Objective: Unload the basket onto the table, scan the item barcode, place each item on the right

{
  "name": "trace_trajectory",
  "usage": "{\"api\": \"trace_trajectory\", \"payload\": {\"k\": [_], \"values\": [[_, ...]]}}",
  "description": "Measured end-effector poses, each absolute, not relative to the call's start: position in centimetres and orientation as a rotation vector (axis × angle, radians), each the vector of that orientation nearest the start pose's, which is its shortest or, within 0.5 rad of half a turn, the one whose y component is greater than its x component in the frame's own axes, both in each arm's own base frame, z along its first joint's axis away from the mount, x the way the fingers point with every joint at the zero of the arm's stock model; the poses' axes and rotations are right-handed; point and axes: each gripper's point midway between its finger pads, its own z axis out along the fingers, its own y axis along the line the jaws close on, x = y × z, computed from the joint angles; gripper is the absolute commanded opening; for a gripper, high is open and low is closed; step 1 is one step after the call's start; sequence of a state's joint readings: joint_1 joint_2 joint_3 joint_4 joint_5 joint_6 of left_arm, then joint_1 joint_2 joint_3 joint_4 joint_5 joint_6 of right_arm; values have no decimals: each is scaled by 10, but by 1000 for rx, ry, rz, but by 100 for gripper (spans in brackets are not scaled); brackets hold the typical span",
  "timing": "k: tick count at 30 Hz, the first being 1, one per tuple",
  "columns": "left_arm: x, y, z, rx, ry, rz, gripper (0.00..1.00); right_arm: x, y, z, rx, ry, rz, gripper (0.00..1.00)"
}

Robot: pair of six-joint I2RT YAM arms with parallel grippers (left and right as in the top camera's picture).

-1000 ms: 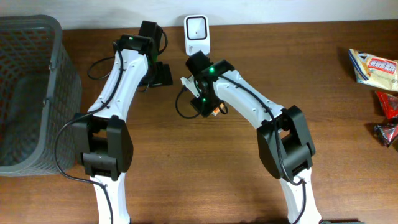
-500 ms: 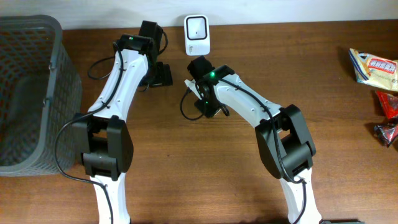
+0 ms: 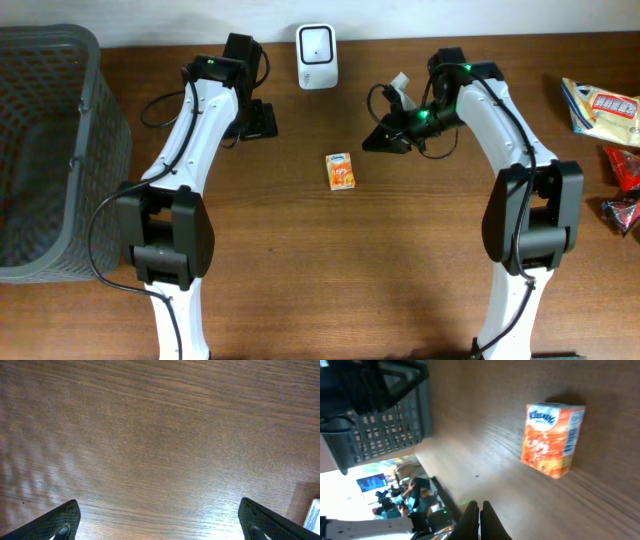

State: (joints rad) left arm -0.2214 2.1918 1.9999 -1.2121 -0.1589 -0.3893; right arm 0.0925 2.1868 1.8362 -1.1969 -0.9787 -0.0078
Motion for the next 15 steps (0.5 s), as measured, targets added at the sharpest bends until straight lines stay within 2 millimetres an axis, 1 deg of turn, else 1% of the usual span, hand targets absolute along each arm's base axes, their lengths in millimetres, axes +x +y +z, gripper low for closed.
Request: {"api": "trace_trajectory", "payload": {"k": [1, 2, 3, 4, 5, 6, 8, 9, 10, 11, 12, 13, 15], "values": [[461, -76, 100, -265, 2920, 149, 99, 410, 181, 125, -195, 2804, 1436, 29], [461, -76, 100, -265, 2920, 149, 99, 407, 181, 118, -257, 2831, 1363, 33], [461, -76, 100, -265, 2920, 149, 99, 404, 180, 104, -314, 2897, 1216, 36], [461, -76, 100, -265, 2920, 149, 99, 398, 187, 93, -401, 2949, 1078, 45], [460, -76, 100, -265, 2920, 149, 99, 390, 204, 82, -536, 2981, 922, 46], [461, -76, 100, -265, 2920, 149, 99, 391, 216, 72, -638, 2976, 732, 49], [461, -76, 100, -265, 2919, 149, 99, 390, 244, 60, -750, 2930, 429, 50], [460, -76, 100, -264, 2920, 149, 99, 390, 254, 58, -761, 2907, 300, 50], [461, -76, 100, -264, 2920, 149, 99, 394, 254, 56, -734, 2880, 159, 49], [460, -76, 100, -264, 2920, 149, 99, 397, 253, 55, -708, 2871, 92, 49], [460, -76, 100, -264, 2921, 149, 99, 404, 246, 50, -652, 2866, 7, 49], [460, -76, 100, -264, 2921, 149, 99, 410, 244, 41, -600, 2852, -26, 44], [460, -76, 100, -264, 2920, 149, 99, 410, 238, 26, -546, 2872, -66, 34]]}}
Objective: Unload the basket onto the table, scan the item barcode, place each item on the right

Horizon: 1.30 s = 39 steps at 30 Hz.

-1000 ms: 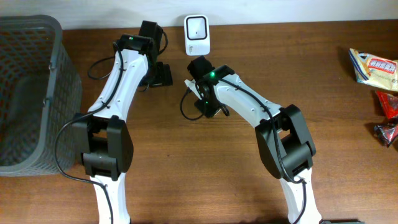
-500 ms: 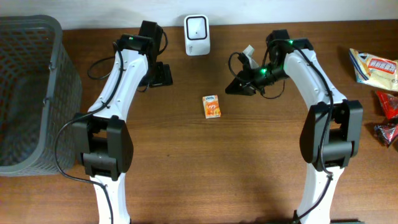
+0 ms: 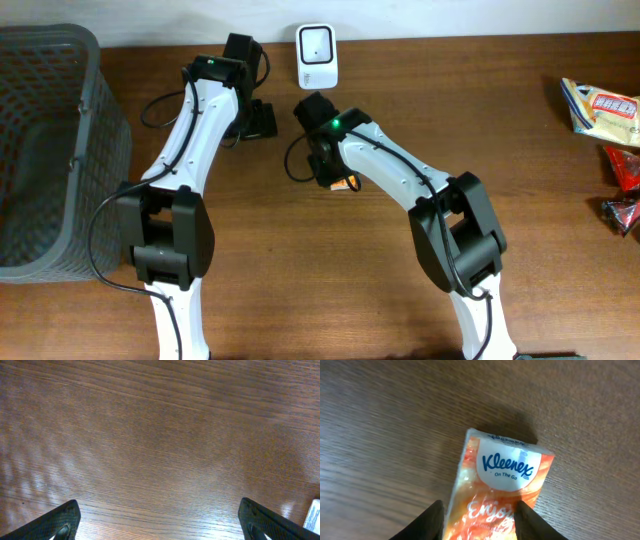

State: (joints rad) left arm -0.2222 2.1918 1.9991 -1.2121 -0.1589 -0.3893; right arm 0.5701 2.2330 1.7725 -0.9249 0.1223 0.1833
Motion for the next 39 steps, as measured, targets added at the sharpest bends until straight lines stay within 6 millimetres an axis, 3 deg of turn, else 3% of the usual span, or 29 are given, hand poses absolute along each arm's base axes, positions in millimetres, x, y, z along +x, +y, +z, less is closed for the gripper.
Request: {"api": "trace_trajectory", "payload": {"k": [2, 5, 8, 10, 11, 13, 15, 18, 20, 21, 23, 25, 26, 27, 28, 30, 32, 33, 34, 36, 39], "values": [[460, -76, 100, -264, 2920, 149, 99, 411, 236, 20, -506, 2881, -83, 4], [460, -76, 100, -264, 2920, 149, 99, 411, 235, 19, -446, 2894, -79, 4], [460, -76, 100, -264, 2920, 149, 99, 400, 205, 30, -334, 3038, -35, 4], [460, -76, 100, -264, 2921, 149, 99, 412, 207, 60, -277, 3049, 304, 4], [460, -76, 100, -264, 2920, 149, 99, 414, 211, 83, -271, 3023, 640, 4], [460, -76, 100, -264, 2920, 149, 99, 408, 219, 100, -291, 2967, 1014, 4], [460, -76, 100, -264, 2920, 149, 99, 398, 223, 101, -293, 2922, 1247, 4], [460, -76, 100, -264, 2921, 149, 99, 385, 218, 73, -236, 2919, 1383, 4], [460, -76, 100, -264, 2920, 149, 99, 387, 184, 46, -25, 2957, 1368, 4], [461, -76, 100, -264, 2920, 149, 99, 384, 157, 30, 135, 2990, 1345, 9], [460, -76, 100, -264, 2921, 150, 99, 378, 88, 3, 412, 3101, 1087, 20], [460, -76, 100, -264, 2921, 149, 99, 369, 59, 3, 530, 3170, 964, 26], [460, -76, 100, -264, 2920, 150, 99, 370, 37, 5, 564, 3205, 819, 34], [460, -76, 100, -264, 2920, 150, 99, 363, 29, 13, 583, 3261, 766, 47], [460, -76, 100, -264, 2920, 149, 99, 371, 27, 27, 515, 3255, 744, 60], [460, -76, 100, -264, 2922, 150, 99, 375, 41, 48, 329, 3257, 784, 70], [460, -76, 100, -264, 2920, 150, 99, 376, 84, 53, 39, 3259, 783, 99], [460, -76, 100, -264, 2921, 151, 99, 377, 117, 50, -140, 3233, 753, 99], [460, -76, 100, -264, 2921, 151, 99, 378, 126, 49, -183, 3223, 748, 96], [460, -76, 100, -264, 2920, 153, 99, 384, 135, 42, -156, 3227, 609, 37], [460, -76, 100, -264, 2919, 154, 99, 385, 134, 39, -111, 3236, 546, 37]]}}
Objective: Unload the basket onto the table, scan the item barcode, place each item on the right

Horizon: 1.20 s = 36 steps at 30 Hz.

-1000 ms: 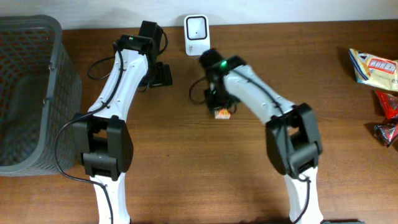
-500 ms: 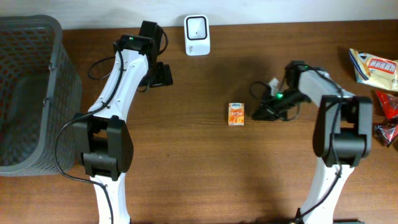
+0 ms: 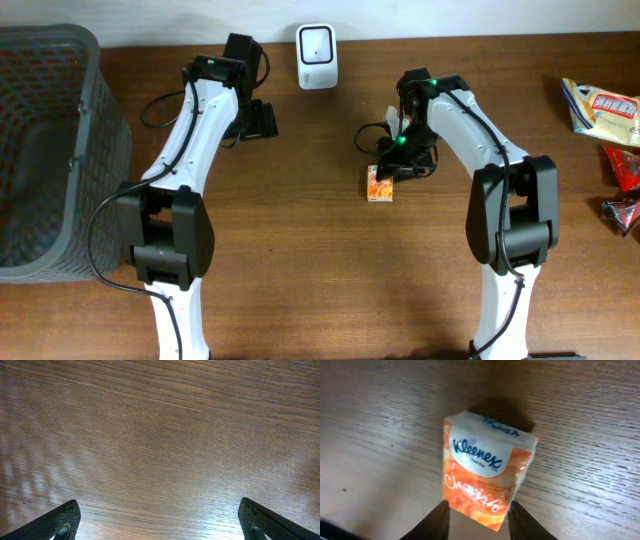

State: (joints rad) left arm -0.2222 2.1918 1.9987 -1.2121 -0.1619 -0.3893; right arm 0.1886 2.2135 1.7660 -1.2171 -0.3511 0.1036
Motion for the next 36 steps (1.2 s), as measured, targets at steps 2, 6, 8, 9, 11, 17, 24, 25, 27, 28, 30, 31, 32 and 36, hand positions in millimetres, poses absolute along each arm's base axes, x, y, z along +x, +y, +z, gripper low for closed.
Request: {"api": "trace_trajectory", "payload": {"k": [2, 6, 8, 9, 11, 17, 24, 25, 27, 28, 30, 31, 32, 36], "values": [[460, -76, 100, -264, 2920, 154, 99, 382, 127, 26, -104, 3248, 483, 37], [460, -76, 100, -264, 2920, 154, 99, 377, 129, 13, -69, 3242, 517, 4], [460, -76, 100, -264, 2919, 154, 99, 376, 137, 16, -73, 3233, 606, 4], [460, -76, 100, -264, 2919, 154, 99, 373, 153, 24, -112, 3209, 794, 4], [460, -76, 100, -264, 2919, 153, 99, 376, 186, 57, -201, 3052, 1212, 4], [460, -76, 100, -264, 2919, 153, 99, 354, 219, 131, -417, 2612, 1894, 4], [460, -76, 100, -264, 2919, 154, 99, 357, 223, 138, -543, 2468, 1907, 4], [460, -76, 100, -264, 2921, 154, 99, 366, 223, 135, -563, 2460, 1862, 4], [460, -76, 100, -264, 2920, 154, 99, 401, 212, 111, -449, 2751, 1443, 4], [460, -76, 100, -264, 2920, 154, 99, 419, 204, 108, -376, 2835, 1231, 4], [460, -75, 100, -264, 2921, 155, 99, 476, 186, 129, -219, 2803, 795, 4], [460, -75, 100, -264, 2921, 155, 99, 517, 176, 158, -149, 2662, 608, 4], [460, -76, 100, -264, 2920, 154, 99, 543, 170, 178, -98, 2553, 500, 4], [461, -76, 100, -264, 2919, 154, 99, 600, 180, 218, -157, 2221, 140, 4]]}}
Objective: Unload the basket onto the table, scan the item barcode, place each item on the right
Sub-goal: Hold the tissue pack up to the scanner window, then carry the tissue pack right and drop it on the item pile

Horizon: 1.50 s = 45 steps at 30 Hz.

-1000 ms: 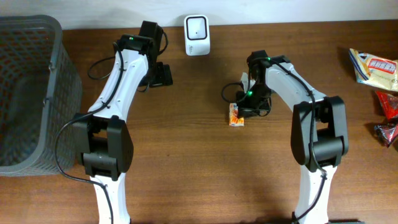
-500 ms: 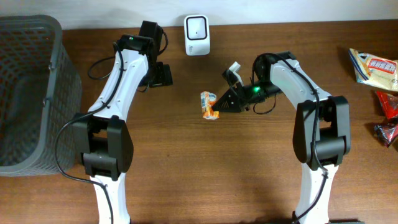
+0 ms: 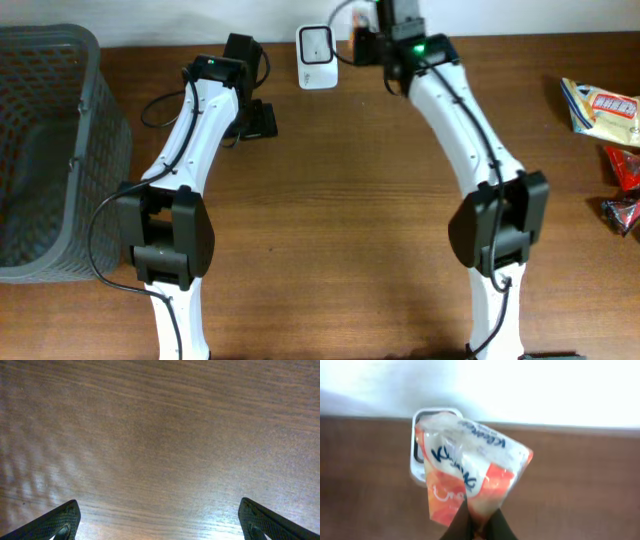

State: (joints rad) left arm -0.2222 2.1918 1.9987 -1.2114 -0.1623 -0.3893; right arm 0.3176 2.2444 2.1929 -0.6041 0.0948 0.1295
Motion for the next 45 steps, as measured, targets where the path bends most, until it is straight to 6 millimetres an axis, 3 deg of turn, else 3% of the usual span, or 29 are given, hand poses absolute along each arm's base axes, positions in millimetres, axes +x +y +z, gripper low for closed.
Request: {"api": "trace_trajectory", "payload": {"k": [2, 6, 8, 10, 12, 17, 22, 25, 27, 30, 31, 33, 35, 37, 38, 39, 41, 42, 43, 45], "values": [[460, -75, 100, -264, 2920, 155, 99, 610, 211, 227, -372, 2090, 6, 4], [461, -76, 100, -264, 2919, 154, 99, 633, 210, 245, -432, 1942, -68, 4], [460, -75, 100, -264, 2920, 155, 99, 645, 221, 227, -526, 1896, -64, 4], [460, -76, 100, -264, 2919, 154, 99, 656, 230, 183, -593, 1913, -68, 4], [460, -76, 100, -264, 2919, 154, 99, 658, 234, 157, -639, 1935, -63, 4], [460, -76, 100, -264, 2920, 154, 99, 654, 244, 153, -863, 1858, -124, 4], [460, -76, 100, -264, 2919, 154, 99, 653, 245, 152, -980, 1813, -192, 4], [460, -76, 100, -264, 2919, 154, 99, 654, 239, 131, -987, 1856, -185, 4], [460, -76, 100, -264, 2920, 154, 99, 660, 229, 127, -906, 1889, -160, 4], [460, -76, 100, -264, 2920, 154, 99, 674, 200, 136, -675, 1937, -103, 4], [460, -76, 100, -264, 2919, 154, 99, 679, 181, 141, -571, 1958, -77, 4], [460, -76, 100, -264, 2919, 154, 99, 684, 103, 177, -246, 2015, -97, 4], [460, -76, 100, -264, 2919, 154, 99, 660, -26, 212, 146, 2088, -241, 4], [460, -76, 100, -264, 2920, 154, 99, 602, -143, 187, 498, 2251, -426, 4], [461, -76, 100, -264, 2918, 153, 99, 576, -187, 174, 632, 2292, -487, 4], [461, -76, 100, -264, 2919, 154, 99, 537, -243, 162, 801, 2333, -560, 4], [460, -76, 100, -264, 2919, 154, 99, 499, -290, 152, 948, 2354, -611, 4], [460, -76, 100, -264, 2919, 154, 99, 477, -317, 146, 1027, 2358, -633, 29], [461, -76, 100, -264, 2918, 154, 99, 461, -332, 136, 1078, 2373, -635, 74], [460, -76, 100, -264, 2919, 154, 99, 449, -344, 125, 1126, 2389, -578, 84]]}}
